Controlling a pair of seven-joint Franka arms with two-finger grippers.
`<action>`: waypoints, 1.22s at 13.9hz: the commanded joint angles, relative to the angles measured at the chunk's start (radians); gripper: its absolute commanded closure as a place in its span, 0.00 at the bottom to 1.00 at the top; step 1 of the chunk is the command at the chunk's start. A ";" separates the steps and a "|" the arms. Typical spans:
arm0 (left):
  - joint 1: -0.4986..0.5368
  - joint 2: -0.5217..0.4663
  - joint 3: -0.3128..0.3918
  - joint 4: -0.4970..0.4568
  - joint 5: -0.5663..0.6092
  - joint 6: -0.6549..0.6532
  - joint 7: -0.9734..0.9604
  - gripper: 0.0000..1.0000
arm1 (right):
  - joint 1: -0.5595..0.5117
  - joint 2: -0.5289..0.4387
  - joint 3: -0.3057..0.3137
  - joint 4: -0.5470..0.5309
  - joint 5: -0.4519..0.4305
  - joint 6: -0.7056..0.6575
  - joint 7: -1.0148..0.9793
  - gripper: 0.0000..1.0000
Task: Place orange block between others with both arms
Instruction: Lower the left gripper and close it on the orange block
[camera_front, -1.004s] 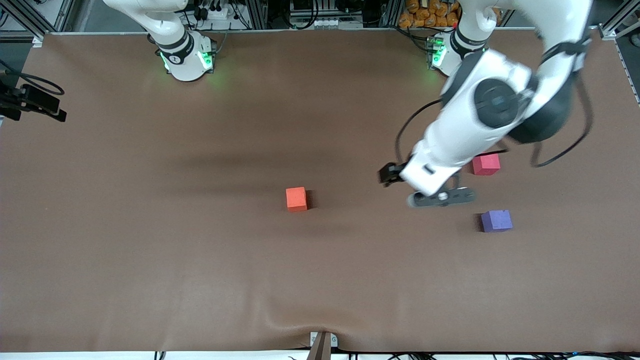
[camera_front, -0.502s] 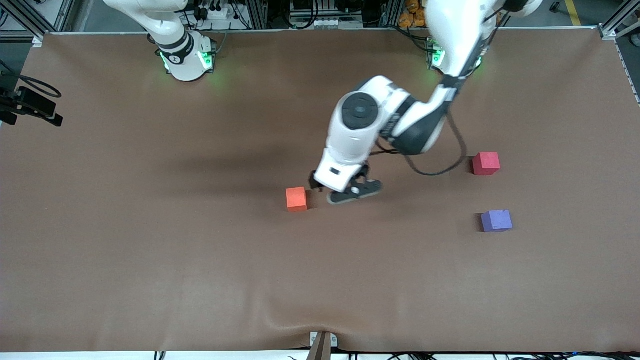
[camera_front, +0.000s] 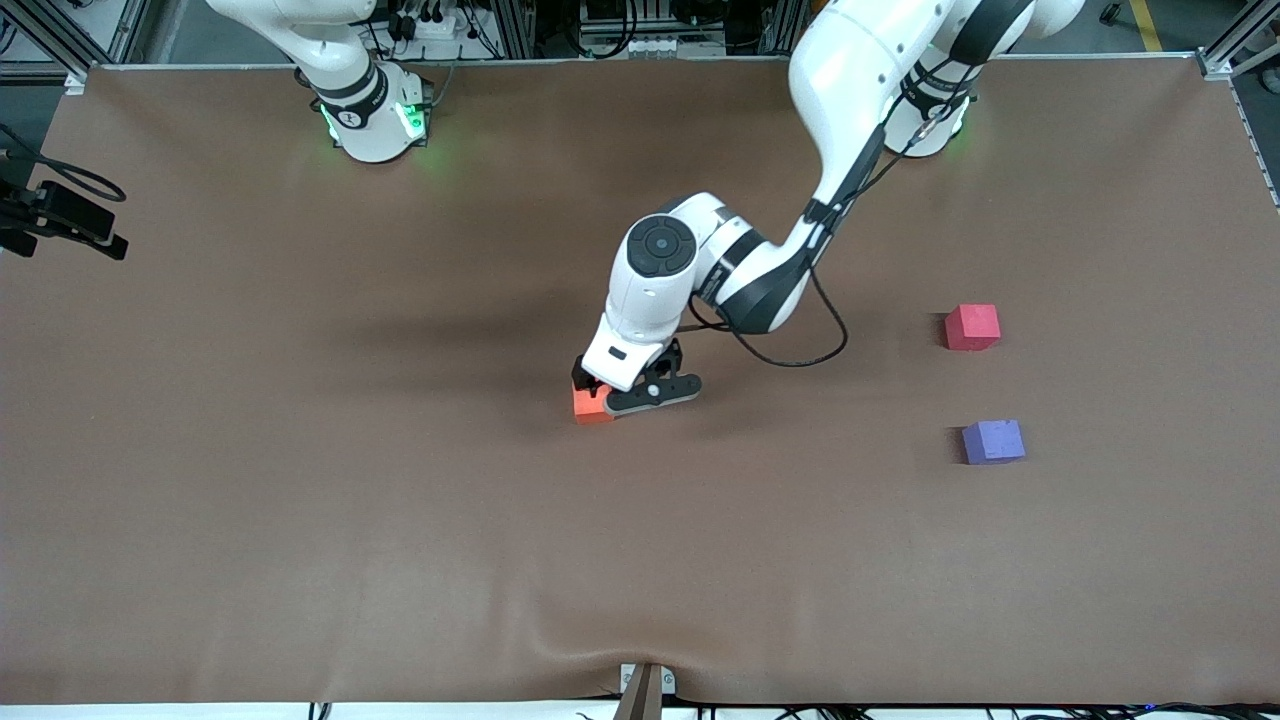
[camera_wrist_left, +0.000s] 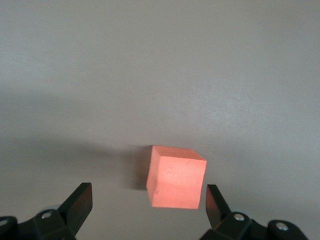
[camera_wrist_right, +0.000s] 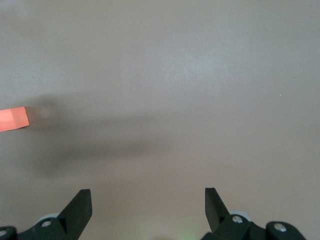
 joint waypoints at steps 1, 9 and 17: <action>-0.029 0.079 0.007 0.071 0.027 0.057 -0.008 0.00 | -0.010 -0.005 0.017 -0.003 -0.006 0.006 0.015 0.00; -0.032 0.154 0.004 0.088 0.025 0.143 0.050 0.00 | -0.017 -0.004 0.015 -0.003 -0.003 0.026 0.014 0.00; -0.046 0.197 0.004 0.109 0.025 0.184 0.050 0.00 | -0.016 -0.004 0.015 -0.003 -0.003 0.026 0.015 0.00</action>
